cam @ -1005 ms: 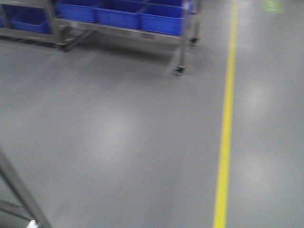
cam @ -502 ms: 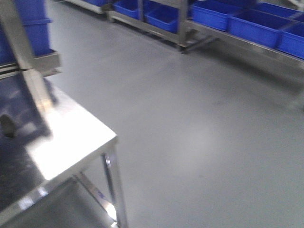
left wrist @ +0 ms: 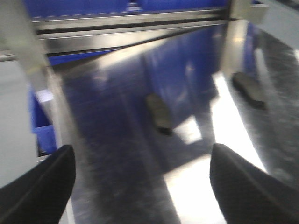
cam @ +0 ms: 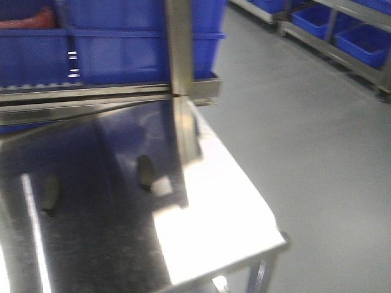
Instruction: Move and align brake pads A on conveyor
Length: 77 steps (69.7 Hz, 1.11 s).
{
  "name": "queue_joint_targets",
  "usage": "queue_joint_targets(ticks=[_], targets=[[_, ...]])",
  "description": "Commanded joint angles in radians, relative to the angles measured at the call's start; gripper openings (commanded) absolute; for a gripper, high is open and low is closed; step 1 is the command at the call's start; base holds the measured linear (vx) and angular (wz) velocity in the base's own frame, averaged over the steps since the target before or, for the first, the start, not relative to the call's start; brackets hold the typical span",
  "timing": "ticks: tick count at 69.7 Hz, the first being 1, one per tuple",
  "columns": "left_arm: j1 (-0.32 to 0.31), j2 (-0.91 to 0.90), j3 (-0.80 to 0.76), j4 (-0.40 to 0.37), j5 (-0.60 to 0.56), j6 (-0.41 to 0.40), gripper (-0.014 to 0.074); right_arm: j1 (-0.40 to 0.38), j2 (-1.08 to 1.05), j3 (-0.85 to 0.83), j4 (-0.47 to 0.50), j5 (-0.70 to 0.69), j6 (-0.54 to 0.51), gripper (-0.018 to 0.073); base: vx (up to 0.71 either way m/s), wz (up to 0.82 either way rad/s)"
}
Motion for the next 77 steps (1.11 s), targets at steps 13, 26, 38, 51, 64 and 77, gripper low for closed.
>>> queue_joint_targets(ticks=[13,26,38,51,64,77], targets=[[0.001,0.012,-0.024,0.008,-0.064,-0.004,0.0554,0.0,0.009,-0.027,0.002,-0.066,-0.008,0.0578,0.18,0.69],[0.001,0.012,-0.024,0.008,-0.064,-0.004,0.0554,0.0,0.009,-0.027,0.002,-0.066,-0.008,0.0578,0.14,0.54],[0.001,0.012,-0.024,0.008,-0.064,-0.004,0.0554,0.0,0.009,-0.027,0.002,-0.066,-0.008,0.0578,0.11,0.42],[0.001,0.012,-0.024,0.008,-0.064,-0.004,0.0554,0.0,0.009,-0.027,0.002,-0.066,-0.008,0.0578,0.1,0.31],[0.001,0.012,-0.024,0.008,-0.064,-0.004,0.0554,0.0,0.009,-0.027,0.002,-0.066,-0.008,0.0578,0.08,0.17],[0.001,0.012,-0.024,0.008,-0.064,-0.004,0.0554,0.0,0.009,-0.027,0.002,-0.066,-0.008,0.0578,0.05,0.06]])
